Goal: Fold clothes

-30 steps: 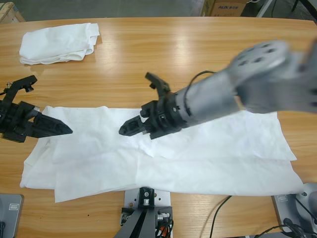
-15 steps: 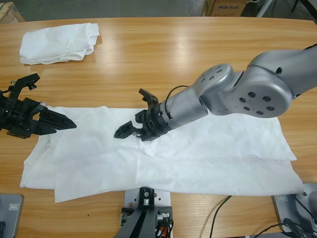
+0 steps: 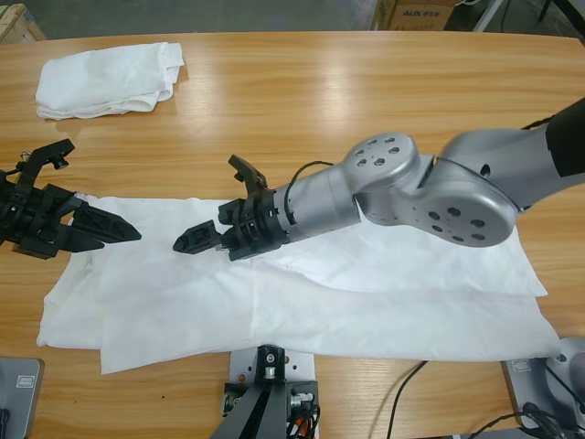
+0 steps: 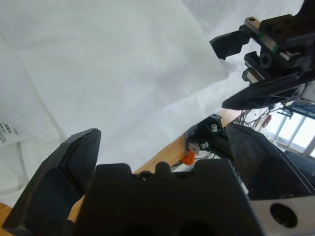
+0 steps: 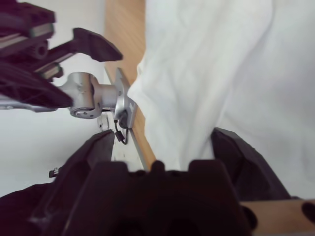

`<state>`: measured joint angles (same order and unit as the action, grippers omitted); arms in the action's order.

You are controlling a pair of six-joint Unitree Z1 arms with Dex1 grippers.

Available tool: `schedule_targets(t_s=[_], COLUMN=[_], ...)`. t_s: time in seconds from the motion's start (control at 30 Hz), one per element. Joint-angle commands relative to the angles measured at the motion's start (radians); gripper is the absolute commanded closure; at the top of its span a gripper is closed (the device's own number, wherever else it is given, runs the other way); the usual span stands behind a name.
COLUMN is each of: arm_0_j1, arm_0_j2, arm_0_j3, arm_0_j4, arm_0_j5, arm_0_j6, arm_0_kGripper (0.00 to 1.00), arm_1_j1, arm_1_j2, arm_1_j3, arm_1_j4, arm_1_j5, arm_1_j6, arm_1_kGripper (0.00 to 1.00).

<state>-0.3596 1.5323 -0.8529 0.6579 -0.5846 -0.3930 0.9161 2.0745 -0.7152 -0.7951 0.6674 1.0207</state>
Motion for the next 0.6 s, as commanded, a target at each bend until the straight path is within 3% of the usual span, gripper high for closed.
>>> schedule_targets(t_s=[0.03, 0.2, 0.37, 0.6], arm_0_j1=[-0.010, -0.010, -0.010, -0.010], arm_0_j2=[0.011, 0.014, 0.015, 0.015], arm_0_j3=[0.035, 0.035, 0.037, 0.040], arm_0_j4=[-0.011, -0.013, -0.013, -0.013], arm_0_j5=[0.009, 0.012, 0.017, 0.018], arm_0_j6=[-0.013, -0.013, -0.012, -0.012], arm_0_kGripper=[0.009, 0.009, 0.009, 0.009], arm_1_j1=[0.014, 0.014, 0.051, 0.117], arm_1_j2=[0.036, 0.036, 0.054, 0.062], arm_1_j3=[0.040, 0.068, 0.135, 0.163], arm_1_j4=[-0.111, -0.194, -0.415, -0.447], arm_1_j5=[-0.014, 0.062, 0.147, 0.231], arm_1_j6=[0.029, 0.054, 0.067, 0.072], arm_1_kGripper=[0.230, 0.268, 0.276, 0.280])
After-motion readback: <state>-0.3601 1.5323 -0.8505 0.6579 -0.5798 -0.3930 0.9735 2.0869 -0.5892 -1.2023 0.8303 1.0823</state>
